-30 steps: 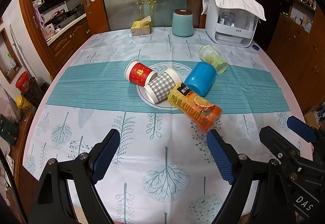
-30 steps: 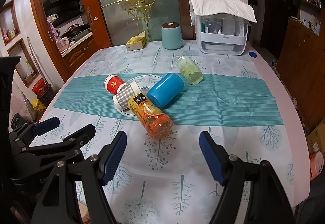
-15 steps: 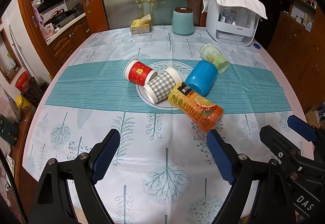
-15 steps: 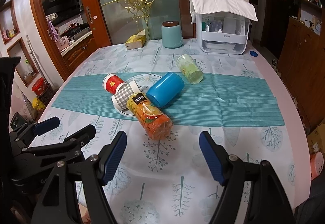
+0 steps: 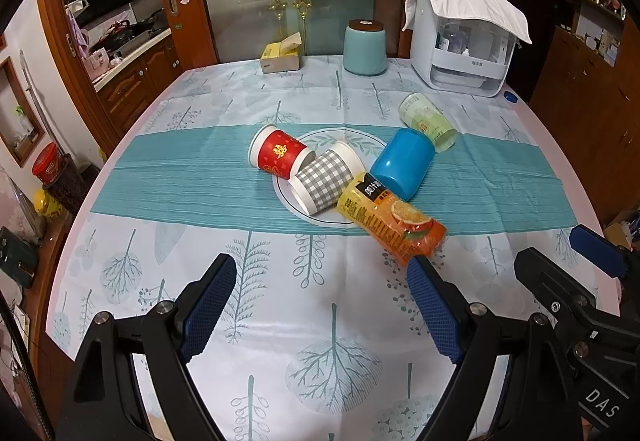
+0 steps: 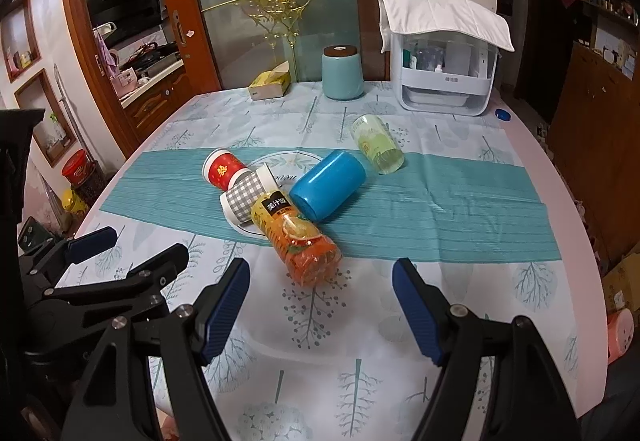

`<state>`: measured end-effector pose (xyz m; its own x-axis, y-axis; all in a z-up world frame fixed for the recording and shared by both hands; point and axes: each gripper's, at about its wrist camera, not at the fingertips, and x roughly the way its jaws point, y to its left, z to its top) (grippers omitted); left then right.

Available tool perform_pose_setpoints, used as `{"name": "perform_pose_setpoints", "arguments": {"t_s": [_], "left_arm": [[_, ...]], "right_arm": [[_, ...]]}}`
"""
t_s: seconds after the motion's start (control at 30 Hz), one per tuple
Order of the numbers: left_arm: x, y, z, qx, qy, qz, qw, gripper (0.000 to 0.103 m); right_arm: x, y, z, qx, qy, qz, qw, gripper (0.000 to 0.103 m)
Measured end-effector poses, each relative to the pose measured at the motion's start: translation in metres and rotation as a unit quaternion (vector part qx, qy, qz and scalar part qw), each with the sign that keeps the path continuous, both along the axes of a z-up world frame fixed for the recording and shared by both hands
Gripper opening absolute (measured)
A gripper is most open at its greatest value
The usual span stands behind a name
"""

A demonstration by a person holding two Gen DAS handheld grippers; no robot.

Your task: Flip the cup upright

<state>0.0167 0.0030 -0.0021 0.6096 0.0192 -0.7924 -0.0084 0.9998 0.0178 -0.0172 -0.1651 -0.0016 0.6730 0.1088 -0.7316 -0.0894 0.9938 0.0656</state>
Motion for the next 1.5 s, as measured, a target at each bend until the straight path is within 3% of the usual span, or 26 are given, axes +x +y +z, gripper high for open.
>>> {"name": "perform_pose_setpoints", "arguments": {"t_s": [0.47, 1.07, 1.5], "left_arm": [[0.019, 0.003, -0.014, 0.006, 0.012, -0.004, 0.9999, 0.086], [0.068, 0.038, -0.09, 0.007, 0.09, 0.034, 0.9954, 0.086], [0.081, 0.049, -0.118, 0.007, 0.119, 0.045, 0.9918, 0.086]], "right_arm": [[0.027, -0.001, -0.017, -0.005, 0.027, 0.013, 1.0, 0.074], [0.094, 0.008, -0.097, -0.019, 0.112, 0.062, 0.992, 0.074], [0.128, 0.029, -0.121, -0.032, 0.116, 0.139, 0.983, 0.074]]}}
